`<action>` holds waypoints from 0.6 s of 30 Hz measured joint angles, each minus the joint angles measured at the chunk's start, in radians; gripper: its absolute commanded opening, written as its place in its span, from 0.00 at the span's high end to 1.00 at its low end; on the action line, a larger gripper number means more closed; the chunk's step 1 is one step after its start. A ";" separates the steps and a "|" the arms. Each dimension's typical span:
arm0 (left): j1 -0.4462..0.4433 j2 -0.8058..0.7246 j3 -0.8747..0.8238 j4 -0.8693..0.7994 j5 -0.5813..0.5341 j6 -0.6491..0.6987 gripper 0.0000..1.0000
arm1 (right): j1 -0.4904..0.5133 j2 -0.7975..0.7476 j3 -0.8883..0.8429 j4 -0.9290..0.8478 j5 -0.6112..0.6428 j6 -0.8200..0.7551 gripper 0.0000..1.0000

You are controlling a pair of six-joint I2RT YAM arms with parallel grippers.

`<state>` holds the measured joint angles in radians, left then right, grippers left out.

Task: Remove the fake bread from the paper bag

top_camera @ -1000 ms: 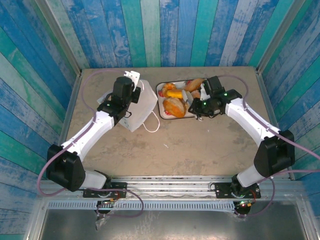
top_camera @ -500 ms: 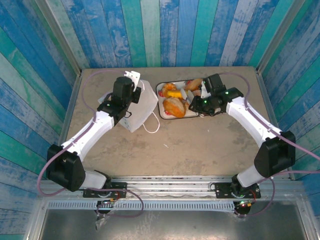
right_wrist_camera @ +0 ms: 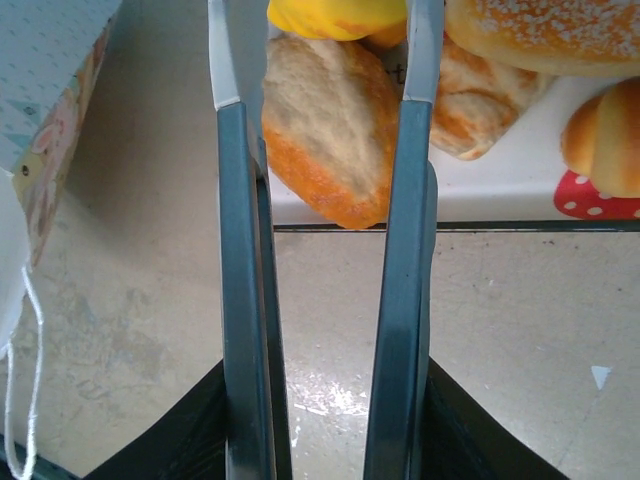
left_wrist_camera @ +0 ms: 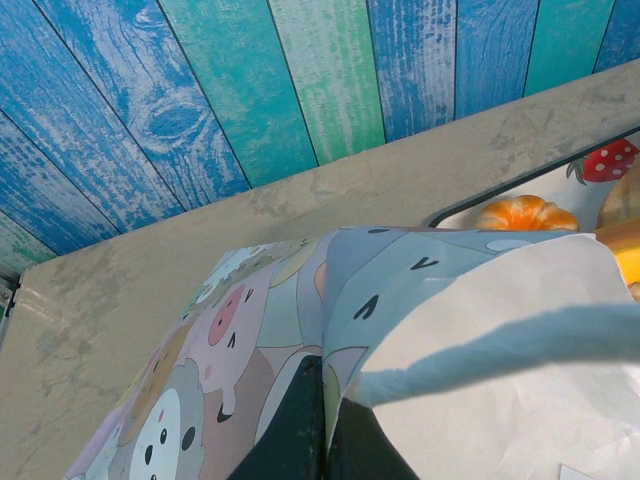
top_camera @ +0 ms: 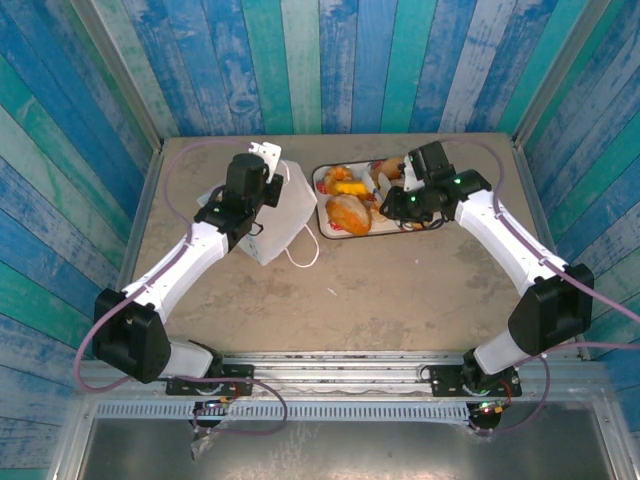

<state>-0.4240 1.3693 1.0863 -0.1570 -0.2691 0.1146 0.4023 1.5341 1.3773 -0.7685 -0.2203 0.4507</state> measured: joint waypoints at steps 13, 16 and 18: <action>0.000 -0.051 0.006 -0.008 0.036 -0.033 1.00 | -0.025 -0.129 -0.027 -0.037 0.043 -0.018 0.57; 0.000 -0.095 0.016 -0.024 0.043 -0.049 1.00 | -0.032 -0.183 -0.053 -0.039 0.064 -0.016 0.58; 0.000 -0.127 0.023 -0.035 0.055 -0.064 1.00 | -0.034 -0.209 -0.067 -0.042 0.075 -0.013 0.57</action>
<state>-0.4236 1.2427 1.1088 -0.1921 -0.2142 0.0505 0.3687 1.3247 1.3106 -0.8104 -0.1452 0.4377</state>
